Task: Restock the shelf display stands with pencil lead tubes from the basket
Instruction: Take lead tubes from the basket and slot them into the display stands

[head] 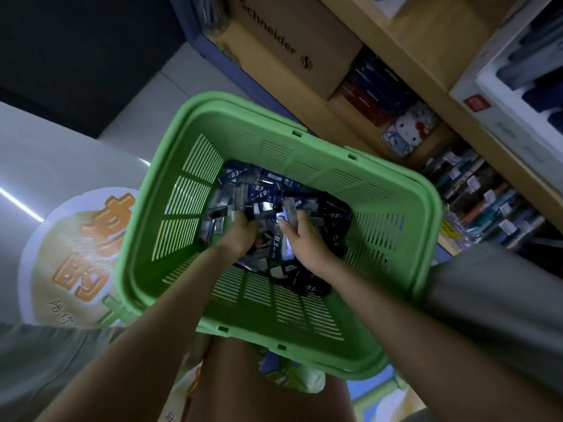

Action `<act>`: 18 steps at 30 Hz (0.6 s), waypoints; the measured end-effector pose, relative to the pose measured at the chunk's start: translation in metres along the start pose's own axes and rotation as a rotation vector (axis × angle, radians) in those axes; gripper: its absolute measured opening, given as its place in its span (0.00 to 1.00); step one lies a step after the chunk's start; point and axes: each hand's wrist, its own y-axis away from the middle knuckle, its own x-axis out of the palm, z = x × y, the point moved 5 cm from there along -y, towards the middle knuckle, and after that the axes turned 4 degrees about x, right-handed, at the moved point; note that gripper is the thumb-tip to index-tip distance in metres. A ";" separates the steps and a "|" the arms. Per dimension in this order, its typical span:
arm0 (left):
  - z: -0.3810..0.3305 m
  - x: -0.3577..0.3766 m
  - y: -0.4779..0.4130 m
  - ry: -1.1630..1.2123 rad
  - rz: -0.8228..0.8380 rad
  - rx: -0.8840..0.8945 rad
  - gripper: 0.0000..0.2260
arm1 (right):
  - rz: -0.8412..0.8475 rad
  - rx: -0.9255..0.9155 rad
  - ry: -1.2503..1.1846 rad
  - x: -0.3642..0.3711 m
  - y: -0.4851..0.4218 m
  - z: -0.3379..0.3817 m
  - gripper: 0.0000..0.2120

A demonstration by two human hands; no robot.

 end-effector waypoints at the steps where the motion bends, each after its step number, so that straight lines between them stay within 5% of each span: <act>1: -0.004 0.005 0.007 0.143 0.039 -0.030 0.23 | -0.012 -0.003 -0.065 0.002 0.003 0.007 0.12; 4: -0.015 0.016 0.029 0.404 0.157 0.006 0.41 | 0.083 -0.040 -0.086 0.019 0.011 0.027 0.15; 7: -0.022 0.015 0.044 0.485 0.166 0.064 0.30 | 0.178 -0.098 0.038 0.034 0.026 0.044 0.21; 12: -0.018 0.009 0.057 0.526 0.221 0.114 0.25 | 0.050 -0.271 0.514 0.035 0.053 0.055 0.28; 16: -0.009 -0.012 0.061 0.598 0.003 0.112 0.10 | 0.254 -0.368 0.379 0.036 0.063 0.055 0.30; 18: -0.005 -0.021 0.062 0.569 -0.024 0.123 0.09 | 0.132 -0.383 0.270 0.019 0.051 0.052 0.22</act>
